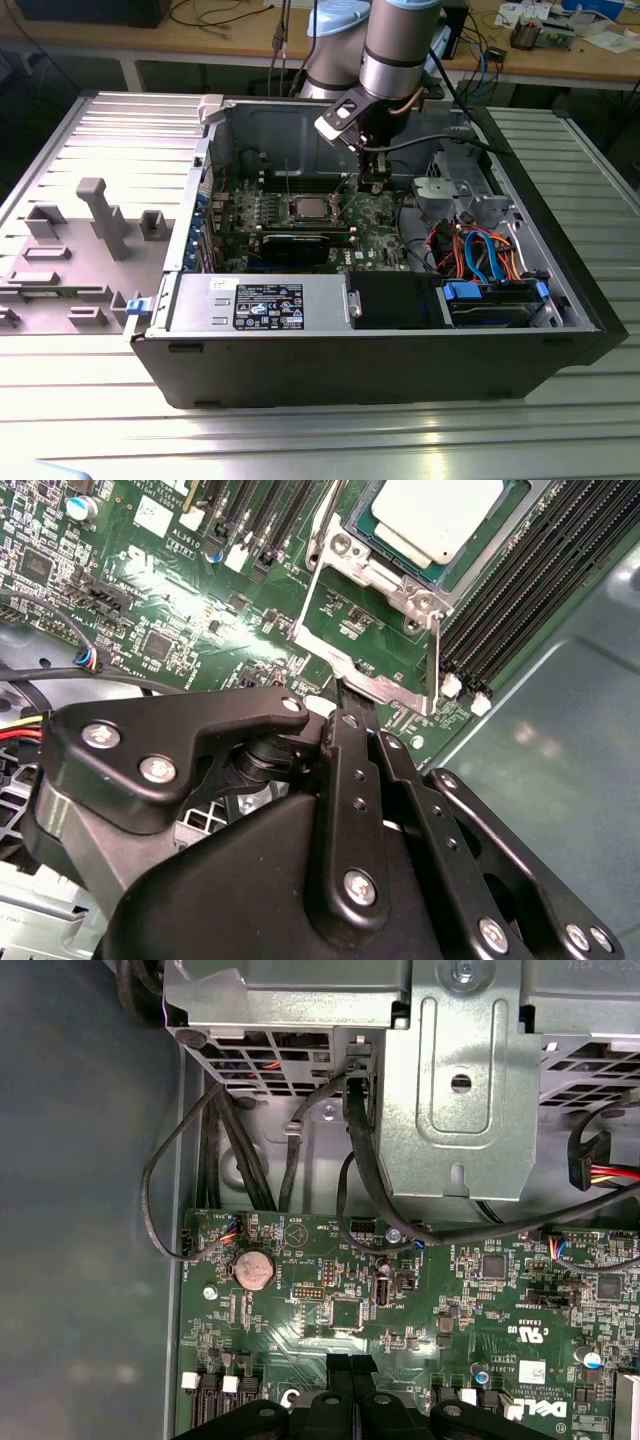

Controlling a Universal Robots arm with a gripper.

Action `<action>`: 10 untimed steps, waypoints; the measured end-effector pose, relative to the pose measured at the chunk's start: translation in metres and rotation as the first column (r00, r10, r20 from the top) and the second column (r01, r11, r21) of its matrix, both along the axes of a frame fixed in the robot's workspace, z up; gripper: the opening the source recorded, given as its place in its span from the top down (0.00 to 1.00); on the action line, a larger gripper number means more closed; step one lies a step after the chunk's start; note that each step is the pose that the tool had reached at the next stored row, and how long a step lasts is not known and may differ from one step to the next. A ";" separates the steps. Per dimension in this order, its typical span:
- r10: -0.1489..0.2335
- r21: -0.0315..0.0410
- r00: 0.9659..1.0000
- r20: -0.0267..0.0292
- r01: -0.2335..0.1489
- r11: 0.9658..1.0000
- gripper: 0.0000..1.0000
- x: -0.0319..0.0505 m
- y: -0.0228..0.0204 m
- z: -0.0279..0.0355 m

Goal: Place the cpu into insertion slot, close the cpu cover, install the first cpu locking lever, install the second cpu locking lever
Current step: 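Close the cpu cover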

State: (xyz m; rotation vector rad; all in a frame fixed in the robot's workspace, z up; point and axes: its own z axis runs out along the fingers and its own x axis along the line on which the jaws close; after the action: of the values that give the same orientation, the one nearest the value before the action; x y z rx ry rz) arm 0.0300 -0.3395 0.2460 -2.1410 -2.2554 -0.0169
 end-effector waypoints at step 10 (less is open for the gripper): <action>0.000 0.000 1.000 0.000 0.000 1.000 0.89 -0.0034 0.0000 -0.0007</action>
State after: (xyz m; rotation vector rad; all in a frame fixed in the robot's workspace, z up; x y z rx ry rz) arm 0.0266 -0.3395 0.2453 -2.1412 -2.2553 -0.0169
